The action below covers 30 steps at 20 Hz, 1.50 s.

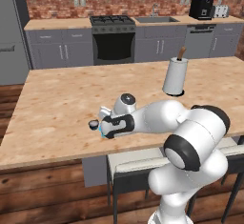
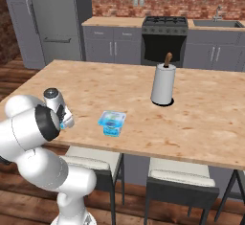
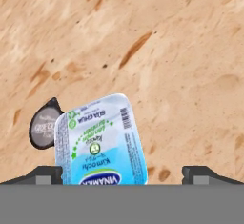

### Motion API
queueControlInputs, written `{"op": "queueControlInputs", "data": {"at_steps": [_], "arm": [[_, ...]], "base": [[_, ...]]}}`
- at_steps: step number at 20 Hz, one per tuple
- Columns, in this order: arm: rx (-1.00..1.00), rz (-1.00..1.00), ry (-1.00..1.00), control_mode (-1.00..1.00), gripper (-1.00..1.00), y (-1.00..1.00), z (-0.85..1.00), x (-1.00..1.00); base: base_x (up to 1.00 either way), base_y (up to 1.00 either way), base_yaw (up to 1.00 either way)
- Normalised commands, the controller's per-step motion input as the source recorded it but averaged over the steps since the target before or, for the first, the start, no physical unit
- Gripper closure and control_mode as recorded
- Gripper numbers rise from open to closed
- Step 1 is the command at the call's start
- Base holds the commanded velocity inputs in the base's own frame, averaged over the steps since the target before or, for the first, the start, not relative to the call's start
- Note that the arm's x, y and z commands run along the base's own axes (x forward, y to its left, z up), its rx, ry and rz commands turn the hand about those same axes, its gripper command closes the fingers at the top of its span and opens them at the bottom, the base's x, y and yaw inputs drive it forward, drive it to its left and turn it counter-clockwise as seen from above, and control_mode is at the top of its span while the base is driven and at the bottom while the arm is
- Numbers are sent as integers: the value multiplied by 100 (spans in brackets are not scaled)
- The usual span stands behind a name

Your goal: Stack the yogurt containers by placing the smaller containers on top of the larger containers.

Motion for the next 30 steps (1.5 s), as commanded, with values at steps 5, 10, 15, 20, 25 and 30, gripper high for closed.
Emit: {"op": "queueControlInputs", "data": {"at_steps": [5,10,15,20,25,30], "arm": [[0,0,0,-100,-100,0,-7,0],[0,0,0,-100,-100,0,-11,3],[0,0,0,-100,-100,0,-12,7],[0,0,0,-100,-100,0,-11,5],[0,0,0,-100,-100,0,-7,4],[0,0,0,-100,-100,0,-5,6]], "base": [[0,0,0],[0,0,0],[0,0,0],[0,0,0],[0,0,0],[0,0,0]]}}
